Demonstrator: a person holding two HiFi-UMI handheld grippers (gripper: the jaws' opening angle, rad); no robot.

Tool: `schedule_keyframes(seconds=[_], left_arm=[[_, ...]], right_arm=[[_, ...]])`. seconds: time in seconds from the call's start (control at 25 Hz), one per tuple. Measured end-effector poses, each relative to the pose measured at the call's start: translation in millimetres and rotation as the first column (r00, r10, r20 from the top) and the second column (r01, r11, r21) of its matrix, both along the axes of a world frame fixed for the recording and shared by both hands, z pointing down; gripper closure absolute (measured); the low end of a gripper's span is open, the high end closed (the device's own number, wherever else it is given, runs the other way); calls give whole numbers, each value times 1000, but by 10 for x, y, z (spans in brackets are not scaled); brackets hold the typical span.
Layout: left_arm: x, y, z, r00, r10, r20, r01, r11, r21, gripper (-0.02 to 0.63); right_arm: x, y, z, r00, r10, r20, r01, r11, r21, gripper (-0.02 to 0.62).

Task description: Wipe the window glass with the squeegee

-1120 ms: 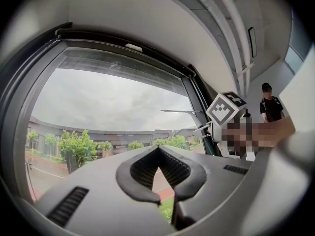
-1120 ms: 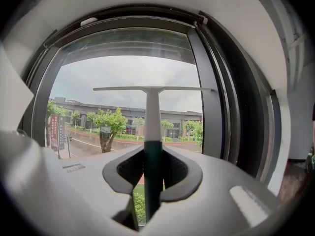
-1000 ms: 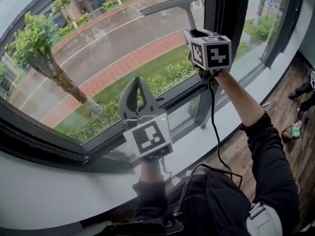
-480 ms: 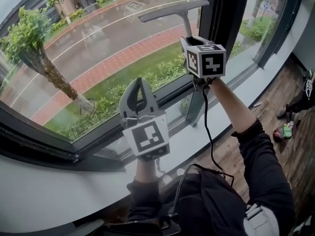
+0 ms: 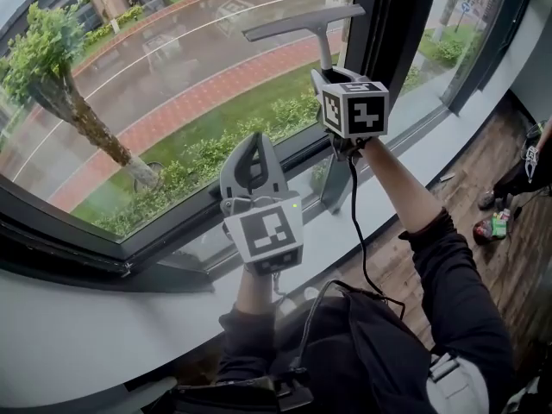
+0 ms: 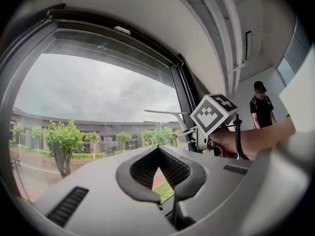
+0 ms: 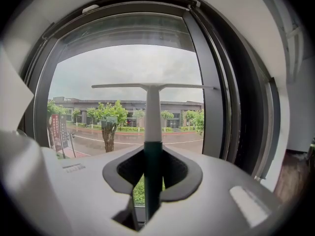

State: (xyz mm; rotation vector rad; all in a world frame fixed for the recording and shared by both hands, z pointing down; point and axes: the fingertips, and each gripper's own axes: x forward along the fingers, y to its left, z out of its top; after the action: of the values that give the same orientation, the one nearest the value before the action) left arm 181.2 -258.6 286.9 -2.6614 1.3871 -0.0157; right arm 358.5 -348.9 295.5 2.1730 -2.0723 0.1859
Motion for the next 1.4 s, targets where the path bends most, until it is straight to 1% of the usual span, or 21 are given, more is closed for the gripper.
schedule_keyframes(seconds=[0.32, 0.48, 0.76, 0.92, 0.96, 1.12, 1.4], left_arm=[[59, 40, 163, 1000, 26, 14, -26, 999, -36, 606], [87, 106, 290, 999, 38, 4, -38, 998, -50, 606], [97, 82, 423, 999, 52, 16, -50, 994, -99, 606], [138, 92, 510, 998, 62, -7, -62, 996, -70, 606], [144, 102, 535, 998, 62, -6, -62, 995, -74, 606], [129, 152, 593, 998, 62, 24, -58, 990, -126, 606], [175, 169, 639, 997, 73, 30, -68, 987, -144, 606]], right_arm=[[-2, 27, 245, 1000, 4, -5, -4, 999, -40, 523], [18, 88, 391, 1000, 3, -5, -4, 998, -56, 523], [-3, 62, 497, 1000, 5, 7, -4, 997, -80, 523], [-1, 90, 633, 1000, 4, 13, -3, 995, -101, 523], [7, 101, 668, 1000, 5, 12, -4, 994, -105, 523], [21, 121, 767, 1000, 4, 11, -2, 993, -116, 523], [46, 149, 946, 1000, -1, 3, 1, 987, -162, 523]])
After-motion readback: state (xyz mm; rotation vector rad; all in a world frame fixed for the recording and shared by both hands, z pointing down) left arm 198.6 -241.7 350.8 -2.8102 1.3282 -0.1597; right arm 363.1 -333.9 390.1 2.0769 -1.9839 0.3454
